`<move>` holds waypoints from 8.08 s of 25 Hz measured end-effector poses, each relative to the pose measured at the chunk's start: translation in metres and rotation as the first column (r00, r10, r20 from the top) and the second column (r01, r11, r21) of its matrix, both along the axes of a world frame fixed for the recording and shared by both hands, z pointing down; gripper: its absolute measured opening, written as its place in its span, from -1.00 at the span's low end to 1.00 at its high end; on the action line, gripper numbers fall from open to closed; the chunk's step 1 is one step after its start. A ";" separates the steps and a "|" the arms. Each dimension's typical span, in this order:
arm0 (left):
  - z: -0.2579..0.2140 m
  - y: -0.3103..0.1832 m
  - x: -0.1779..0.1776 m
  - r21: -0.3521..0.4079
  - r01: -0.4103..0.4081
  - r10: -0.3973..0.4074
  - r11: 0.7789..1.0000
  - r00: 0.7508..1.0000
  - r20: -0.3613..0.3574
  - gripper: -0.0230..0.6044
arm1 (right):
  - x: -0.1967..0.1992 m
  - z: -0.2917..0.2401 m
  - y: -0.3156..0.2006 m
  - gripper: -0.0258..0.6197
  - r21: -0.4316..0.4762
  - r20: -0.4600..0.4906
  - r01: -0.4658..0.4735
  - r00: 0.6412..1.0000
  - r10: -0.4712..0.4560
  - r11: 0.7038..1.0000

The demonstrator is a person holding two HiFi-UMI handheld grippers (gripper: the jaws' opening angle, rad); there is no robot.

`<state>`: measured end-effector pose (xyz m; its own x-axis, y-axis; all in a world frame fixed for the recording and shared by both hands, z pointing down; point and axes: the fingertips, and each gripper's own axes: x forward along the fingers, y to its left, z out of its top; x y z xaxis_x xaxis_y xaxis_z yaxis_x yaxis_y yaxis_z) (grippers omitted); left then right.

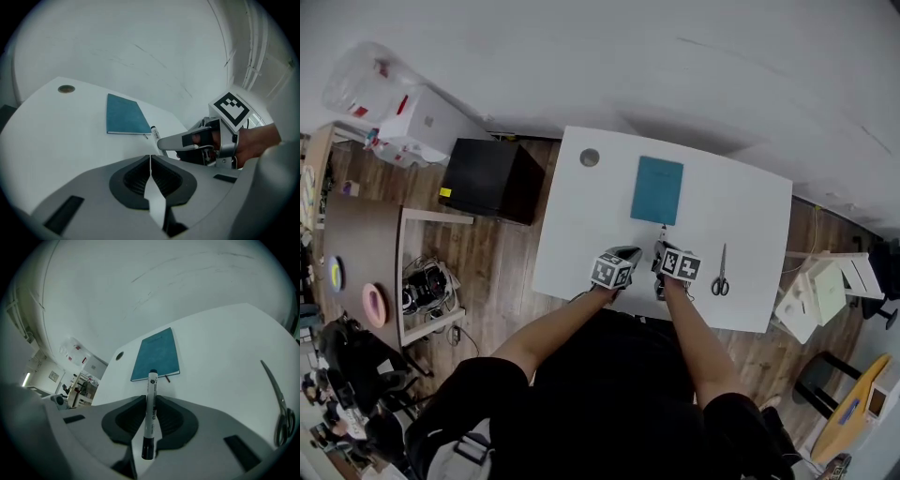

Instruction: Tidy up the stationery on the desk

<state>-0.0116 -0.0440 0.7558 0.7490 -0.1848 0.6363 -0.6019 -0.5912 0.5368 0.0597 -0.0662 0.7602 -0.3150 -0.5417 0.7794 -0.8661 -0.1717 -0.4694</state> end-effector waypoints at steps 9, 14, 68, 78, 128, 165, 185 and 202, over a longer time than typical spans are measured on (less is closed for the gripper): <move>-0.008 -0.052 0.057 0.054 0.063 -0.064 0.997 0.998 0.022 -0.86 | 0.065 0.015 -0.025 -0.66 0.015 0.031 -0.025 0.999 0.025 1.000; -0.001 -0.065 0.071 0.048 0.072 -0.074 0.996 0.997 0.031 -0.86 | 0.079 0.020 -0.046 -0.66 0.013 0.058 -0.036 0.998 0.035 0.999; 0.004 -0.104 0.071 0.039 0.172 -0.173 0.984 0.985 0.025 -0.87 | 0.088 0.030 -0.123 -0.57 0.018 0.039 0.059 0.997 -0.060 0.998; -0.019 -0.077 0.069 0.058 0.156 -0.155 0.986 0.988 -0.018 -0.87 | 0.099 -0.003 -0.078 -0.54 0.046 -0.007 0.051 0.999 -0.051 0.998; -0.020 0.149 0.189 0.035 0.005 -0.002 0.999 0.996 -0.085 -0.86 | 0.200 0.034 0.170 -0.64 -0.041 -0.152 0.068 0.986 -0.073 0.997; -0.048 -0.015 0.064 0.141 0.130 -0.108 0.981 0.983 -0.151 -0.87 | 0.127 0.004 -0.007 -0.67 0.068 -0.256 -0.078 0.962 0.093 0.995; -0.026 -0.034 0.077 0.071 0.155 -0.148 0.985 0.985 -0.093 -0.87 | 0.121 0.031 -0.073 -0.67 0.069 -0.256 0.021 0.967 -0.003 0.997; -0.034 -0.035 0.050 0.108 0.169 -0.161 0.980 0.984 -0.077 -0.87 | 0.116 0.025 -0.071 -0.63 0.079 -0.295 0.060 0.955 -0.034 0.995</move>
